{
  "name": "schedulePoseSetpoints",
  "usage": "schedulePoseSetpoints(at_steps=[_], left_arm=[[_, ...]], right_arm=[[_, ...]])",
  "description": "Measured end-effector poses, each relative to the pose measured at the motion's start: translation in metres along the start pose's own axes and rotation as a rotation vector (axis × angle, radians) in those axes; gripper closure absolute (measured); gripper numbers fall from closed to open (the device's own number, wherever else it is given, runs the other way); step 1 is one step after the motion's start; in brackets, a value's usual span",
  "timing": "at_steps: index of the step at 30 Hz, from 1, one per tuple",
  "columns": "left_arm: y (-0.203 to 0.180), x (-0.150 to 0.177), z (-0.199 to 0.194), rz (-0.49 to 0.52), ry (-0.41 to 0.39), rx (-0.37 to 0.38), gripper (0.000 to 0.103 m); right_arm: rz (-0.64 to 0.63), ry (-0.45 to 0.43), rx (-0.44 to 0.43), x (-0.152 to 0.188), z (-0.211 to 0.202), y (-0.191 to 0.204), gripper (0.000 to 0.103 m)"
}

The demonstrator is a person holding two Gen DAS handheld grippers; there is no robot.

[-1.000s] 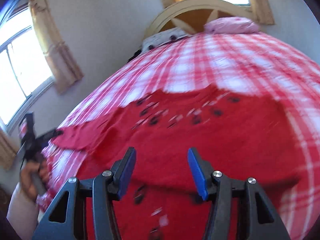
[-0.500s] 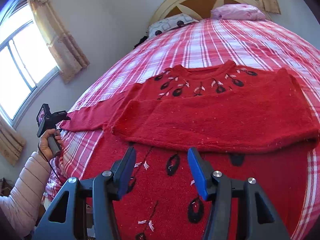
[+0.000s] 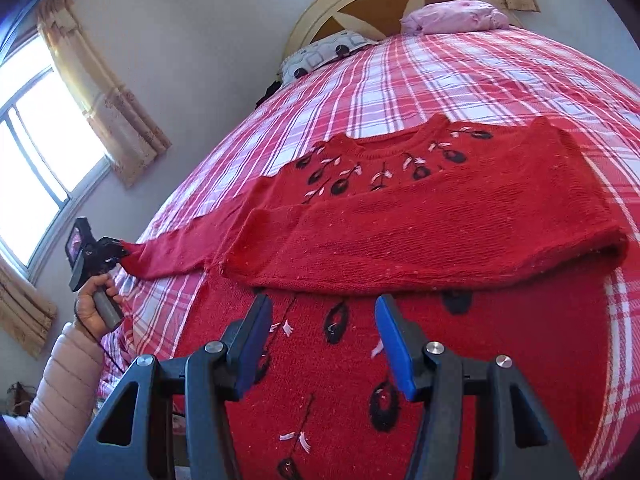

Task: Fold small clothes
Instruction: 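Grasp the other sleeve cuff with the left gripper and fold it across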

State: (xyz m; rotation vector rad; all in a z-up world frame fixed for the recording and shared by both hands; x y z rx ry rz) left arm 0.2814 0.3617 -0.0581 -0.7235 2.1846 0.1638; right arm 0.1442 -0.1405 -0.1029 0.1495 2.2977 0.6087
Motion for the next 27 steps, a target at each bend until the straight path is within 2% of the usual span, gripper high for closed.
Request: schedulePoseSetpoints(at_steps=[4,7,14,17,20,23,24,26,27], left_arm=[[-0.063,-0.001,-0.064,0.122,-0.119,0.120,0.095],[-0.114,0.017,-0.104,0.214,-0.160,0.210,0.095],[-0.212,0.111,-0.170,0.452,-0.203,0.386,0.095],[-0.241,0.155,-0.172,0.530,-0.153,0.437,0.095],[-0.260,0.197,-0.164,0.615,-0.099,0.439,0.095],[-0.269,0.222,-0.158,0.673,-0.037,0.447,0.094],[-0.270,0.228,-0.157,0.693,-0.023,0.436,0.087],[-0.269,0.232,-0.156,0.712,0.007,0.436,0.086],[-0.267,0.232,-0.157,0.717,0.026,0.452,0.075]], right_arm=[[0.050,-0.025,0.003,-0.002,-0.008,-0.012,0.048],[0.079,-0.034,0.002,-0.001,-0.013,-0.019,0.048],[0.118,-0.049,0.023,0.004,-0.021,-0.039,0.048],[0.133,-0.052,0.029,0.006,-0.024,-0.046,0.048],[0.140,-0.049,0.031,0.007,-0.024,-0.050,0.048],[0.138,-0.044,0.035,0.009,-0.025,-0.051,0.048],[0.141,-0.043,0.034,0.010,-0.024,-0.052,0.048],[0.146,-0.037,0.031,0.010,-0.022,-0.052,0.048],[0.147,-0.036,0.030,0.010,-0.021,-0.052,0.048]])
Point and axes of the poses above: each gripper's, at about its wrist camera, not at the fingertips, and z roughly the way its jaws point, y to its left, x to its underside, the point moved 6 cm from there along z, roughly the way its jaws point, and after that the axes turned 1 degree about y, right-handed, at the moved point
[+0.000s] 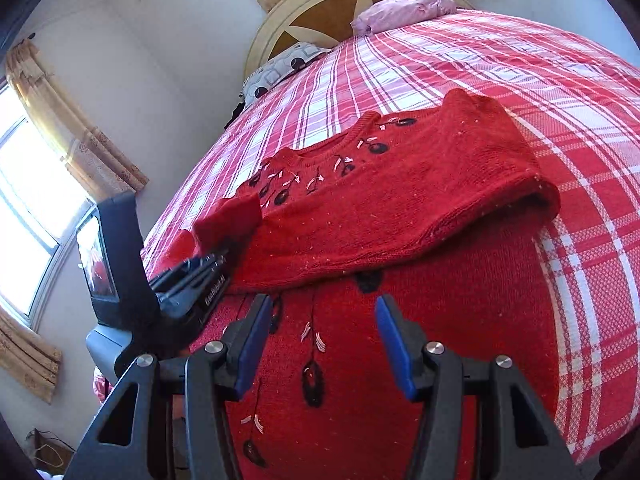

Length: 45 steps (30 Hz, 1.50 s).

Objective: Fold small clothes

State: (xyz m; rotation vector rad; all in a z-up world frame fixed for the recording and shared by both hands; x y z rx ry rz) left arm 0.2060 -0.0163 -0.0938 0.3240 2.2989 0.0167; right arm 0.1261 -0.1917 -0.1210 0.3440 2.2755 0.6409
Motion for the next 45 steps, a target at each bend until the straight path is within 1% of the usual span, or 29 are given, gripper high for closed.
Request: schedulePoseSetpoints(at_steps=[1,2,3,4,6,7,8,10,12,15,17,19,21,23,24,26,27,28,29,32,33,36,39,41,43,45], left_arm=[[0.002,0.002,-0.003,0.006,0.013,0.017,0.049],[0.004,0.005,-0.007,0.011,0.023,0.018,0.033],[0.009,0.008,-0.014,0.013,0.025,0.014,0.009],[0.015,0.013,-0.025,0.009,0.004,0.015,0.000],[0.023,0.023,-0.043,0.005,-0.043,0.026,0.000],[0.029,0.028,-0.049,0.007,-0.048,0.026,0.000],[0.038,0.033,-0.057,-0.002,-0.051,0.014,0.000],[0.055,0.040,-0.061,-0.052,-0.047,-0.007,0.000],[0.079,0.047,-0.063,-0.145,-0.025,0.000,0.000],[0.112,0.054,-0.061,-0.258,0.003,-0.019,0.000],[0.132,0.058,-0.061,-0.310,0.014,-0.044,0.000],[0.144,0.063,-0.062,-0.336,0.014,-0.063,0.000],[0.155,0.066,-0.063,-0.359,0.010,-0.081,0.000],[0.164,0.070,-0.064,-0.375,0.011,-0.091,0.000],[0.168,0.072,-0.064,-0.384,0.014,-0.096,0.000],[0.174,0.078,-0.066,-0.403,0.021,-0.097,0.000],[0.177,0.079,-0.065,-0.415,0.024,-0.095,0.000],[0.178,0.079,-0.065,-0.424,0.024,-0.094,0.000],[0.179,0.079,-0.065,-0.433,0.023,-0.094,0.000],[0.185,0.077,-0.070,-0.447,0.016,-0.102,0.000],[0.187,0.077,-0.071,-0.450,0.012,-0.103,0.000],[0.192,0.074,-0.074,-0.465,0.002,-0.103,0.000],[0.193,0.070,-0.077,-0.477,-0.009,-0.097,0.000],[0.192,0.066,-0.080,-0.469,-0.019,-0.102,0.000],[0.191,0.064,-0.082,-0.454,-0.028,-0.109,0.000],[0.188,0.060,-0.082,-0.437,-0.037,-0.116,0.000]], right_arm=[[0.001,0.000,-0.003,0.000,0.000,0.001,0.048],[0.001,-0.001,-0.008,-0.001,0.001,0.001,0.048],[0.003,-0.002,-0.016,-0.004,0.001,0.002,0.048],[0.003,-0.001,-0.024,-0.006,0.000,0.004,0.047],[0.003,0.000,-0.064,-0.016,0.001,0.011,0.038],[0.007,-0.003,-0.093,-0.021,0.002,0.015,0.030],[0.015,-0.008,-0.120,-0.026,0.004,0.018,0.026],[0.024,-0.008,-0.158,-0.036,0.012,0.027,0.026],[-0.014,0.026,-0.171,-0.044,0.032,0.042,0.026],[-0.065,0.058,-0.153,-0.046,0.063,0.063,0.026],[-0.110,0.069,-0.115,-0.043,0.082,0.073,0.026],[-0.152,0.087,-0.090,-0.037,0.100,0.083,0.026],[-0.181,0.110,-0.034,-0.030,0.117,0.090,0.026],[-0.206,0.094,-0.020,-0.026,0.122,0.094,0.027],[-0.230,0.076,0.002,-0.024,0.122,0.095,0.029],[-0.282,0.070,0.062,-0.021,0.124,0.099,0.054],[-0.296,0.067,0.073,-0.021,0.124,0.100,0.061],[-0.304,0.073,0.070,-0.022,0.125,0.101,0.078],[-0.307,0.082,0.062,-0.023,0.125,0.103,0.089],[-0.347,0.060,0.065,-0.033,0.119,0.112,0.095],[-0.360,0.048,0.055,-0.037,0.114,0.118,0.095],[-0.425,-0.027,0.014,-0.062,0.088,0.142,0.095],[-0.480,-0.105,-0.033,-0.092,0.056,0.168,0.095],[-0.509,-0.166,-0.061,-0.112,0.026,0.178,0.095],[-0.530,-0.200,-0.087,-0.126,0.001,0.181,0.095],[-0.566,-0.223,-0.091,-0.135,-0.025,0.171,0.095]])
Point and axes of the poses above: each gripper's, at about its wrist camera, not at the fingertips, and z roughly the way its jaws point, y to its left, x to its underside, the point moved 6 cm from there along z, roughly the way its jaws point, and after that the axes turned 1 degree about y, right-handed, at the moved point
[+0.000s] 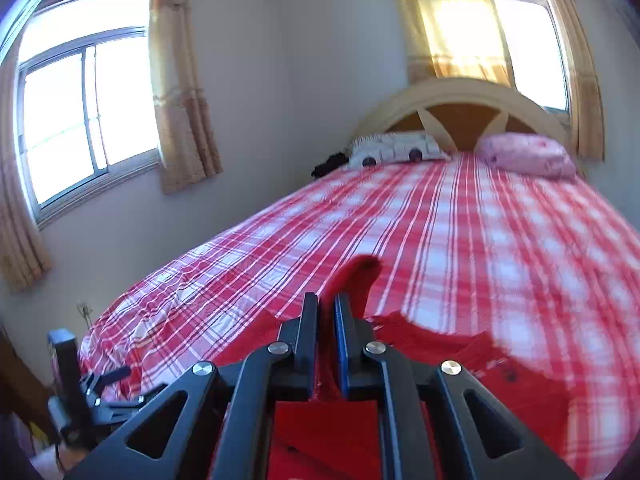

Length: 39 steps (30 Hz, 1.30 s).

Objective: Fold small clothes

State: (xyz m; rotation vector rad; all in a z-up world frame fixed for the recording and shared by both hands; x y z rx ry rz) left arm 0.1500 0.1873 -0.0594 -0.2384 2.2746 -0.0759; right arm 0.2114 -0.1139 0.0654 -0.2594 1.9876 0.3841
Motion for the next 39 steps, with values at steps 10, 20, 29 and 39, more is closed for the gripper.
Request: schedulePoseSetpoints(at_steps=[10,20,29,39], left_arm=[[-0.036,0.001,0.016,0.062,0.018,0.016,0.000],[-0.050,0.007,0.014,0.130,0.017,-0.001,0.000],[-0.026,0.009,0.018,0.068,0.036,-0.021,0.000],[-0.015,0.006,0.014,0.038,0.023,-0.028,0.000]], right_arm=[[0.217,0.123,0.153,0.099,-0.027,-0.133,0.095],[0.515,0.145,-0.027,0.140,0.033,-0.112,0.027],[0.276,0.309,0.117,0.167,0.089,-0.072,0.073],[0.157,0.258,0.150,0.120,0.070,-0.063,0.096]])
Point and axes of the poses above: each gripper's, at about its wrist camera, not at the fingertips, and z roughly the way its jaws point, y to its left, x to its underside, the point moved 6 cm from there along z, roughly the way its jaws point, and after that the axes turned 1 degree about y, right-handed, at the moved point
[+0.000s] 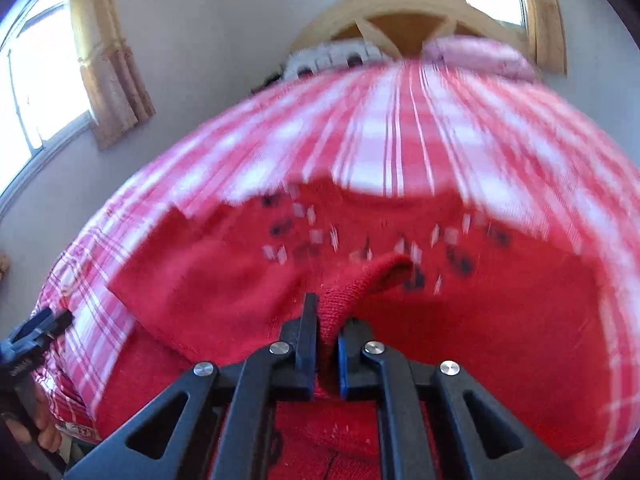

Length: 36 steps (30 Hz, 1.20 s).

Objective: Fold small clothes

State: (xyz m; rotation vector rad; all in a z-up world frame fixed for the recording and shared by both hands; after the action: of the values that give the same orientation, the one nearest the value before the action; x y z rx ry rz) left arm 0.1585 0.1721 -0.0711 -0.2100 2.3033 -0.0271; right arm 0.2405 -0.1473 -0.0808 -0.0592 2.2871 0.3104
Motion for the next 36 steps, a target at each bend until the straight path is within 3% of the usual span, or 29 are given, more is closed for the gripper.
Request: schedulePoseSetpoints(at_steps=[8,12,17,19,23,28,31,35,36], left_arm=[[-0.007,-0.014,-0.004,-0.015,-0.027,0.017,0.000],[-0.024,-0.014,0.000,0.026,-0.025,0.030,0.000],[-0.049,-0.010,0.003,0.092,-0.017,0.058,0.000],[-0.060,-0.007,0.001,0.116,-0.016,0.081,0.000],[-0.091,0.012,0.002,0.164,0.034,0.168,0.000],[-0.123,0.017,0.015,0.136,0.072,0.190,0.000],[-0.133,0.011,0.027,0.128,0.050,0.077,0.000],[-0.108,0.008,0.061,0.074,0.139,-0.157,0.002],[-0.099,0.010,0.065,0.044,0.158,-0.175,0.001]], right_arm=[[-0.162,-0.226,0.045,-0.066,-0.093,0.009,0.096],[-0.160,-0.219,0.068,-0.061,-0.099,-0.022,0.096],[-0.022,-0.100,0.030,-0.017,-0.062,-0.064,0.096],[0.024,-0.090,0.004,-0.009,-0.055,-0.065,0.096],[-0.003,-0.151,-0.032,-0.029,-0.068,-0.044,0.096],[-0.058,-0.231,-0.105,-0.081,-0.100,-0.006,0.096],[-0.088,-0.281,-0.140,-0.106,-0.121,0.015,0.096],[-0.126,-0.340,-0.153,-0.123,-0.145,0.032,0.096],[-0.133,-0.352,-0.142,-0.122,-0.149,0.033,0.096]])
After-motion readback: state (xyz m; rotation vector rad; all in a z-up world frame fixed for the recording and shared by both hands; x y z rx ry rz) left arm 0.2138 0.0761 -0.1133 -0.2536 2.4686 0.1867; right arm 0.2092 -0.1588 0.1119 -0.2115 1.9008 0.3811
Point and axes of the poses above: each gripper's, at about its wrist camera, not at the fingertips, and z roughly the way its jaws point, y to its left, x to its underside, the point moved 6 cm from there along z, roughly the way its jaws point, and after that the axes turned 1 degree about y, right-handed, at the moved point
